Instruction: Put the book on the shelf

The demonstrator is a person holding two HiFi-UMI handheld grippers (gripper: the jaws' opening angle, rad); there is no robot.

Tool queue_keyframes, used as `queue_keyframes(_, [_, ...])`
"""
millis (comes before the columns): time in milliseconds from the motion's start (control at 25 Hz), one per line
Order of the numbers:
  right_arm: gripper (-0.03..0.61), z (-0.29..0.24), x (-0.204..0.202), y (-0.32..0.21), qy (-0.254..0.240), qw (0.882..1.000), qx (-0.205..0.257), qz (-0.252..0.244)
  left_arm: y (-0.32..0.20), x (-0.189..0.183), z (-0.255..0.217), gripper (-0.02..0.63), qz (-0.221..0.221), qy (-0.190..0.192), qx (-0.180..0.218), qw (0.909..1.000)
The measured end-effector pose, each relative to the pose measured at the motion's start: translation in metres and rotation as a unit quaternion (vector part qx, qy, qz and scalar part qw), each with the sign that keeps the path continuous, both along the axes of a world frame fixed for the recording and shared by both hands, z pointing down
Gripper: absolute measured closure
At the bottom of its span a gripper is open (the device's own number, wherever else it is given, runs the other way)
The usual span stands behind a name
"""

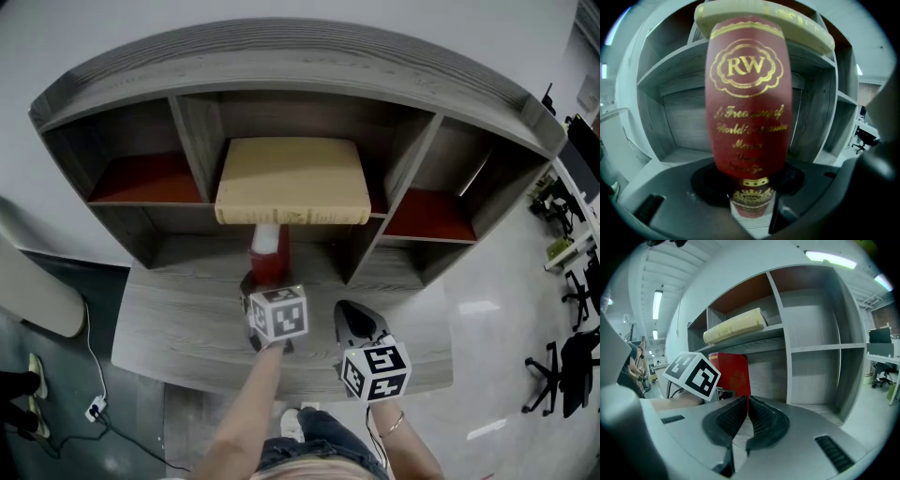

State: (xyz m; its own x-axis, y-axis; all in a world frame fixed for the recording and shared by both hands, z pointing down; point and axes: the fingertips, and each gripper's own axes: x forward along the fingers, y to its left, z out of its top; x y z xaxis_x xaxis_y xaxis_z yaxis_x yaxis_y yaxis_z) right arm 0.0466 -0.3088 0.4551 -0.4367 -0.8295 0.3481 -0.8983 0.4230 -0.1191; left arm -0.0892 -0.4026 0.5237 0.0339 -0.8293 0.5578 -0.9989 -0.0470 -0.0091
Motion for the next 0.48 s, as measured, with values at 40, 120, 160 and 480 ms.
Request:
queue_keyframes(40, [0.569, 0.001, 0.001, -0.002, 0.000, 1.000, -0.001, 0.000, -0.003, 0.001, 0.000, 0.383, 0.000, 0.000, 0.001, 1.0000])
queue_keyframes(120, [0.569, 0.004, 0.003, -0.005, 0.001, 1.000, -0.005, 0.000, -0.009, 0.002, 0.000, 0.383, -0.001, -0.002, 0.001, 1.0000])
queue_keyframes(160, [0.569, 0.005, 0.004, -0.007, 0.001, 1.000, -0.007, 0.000, -0.012, 0.003, -0.001, 0.383, -0.001, -0.003, 0.001, 1.0000])
queue_keyframes(480, [0.569, 0.013, 0.007, -0.018, 0.004, 1.000, -0.016, -0.003, -0.032, 0.007, 0.004, 0.383, -0.003, -0.003, 0.007, 1.0000])
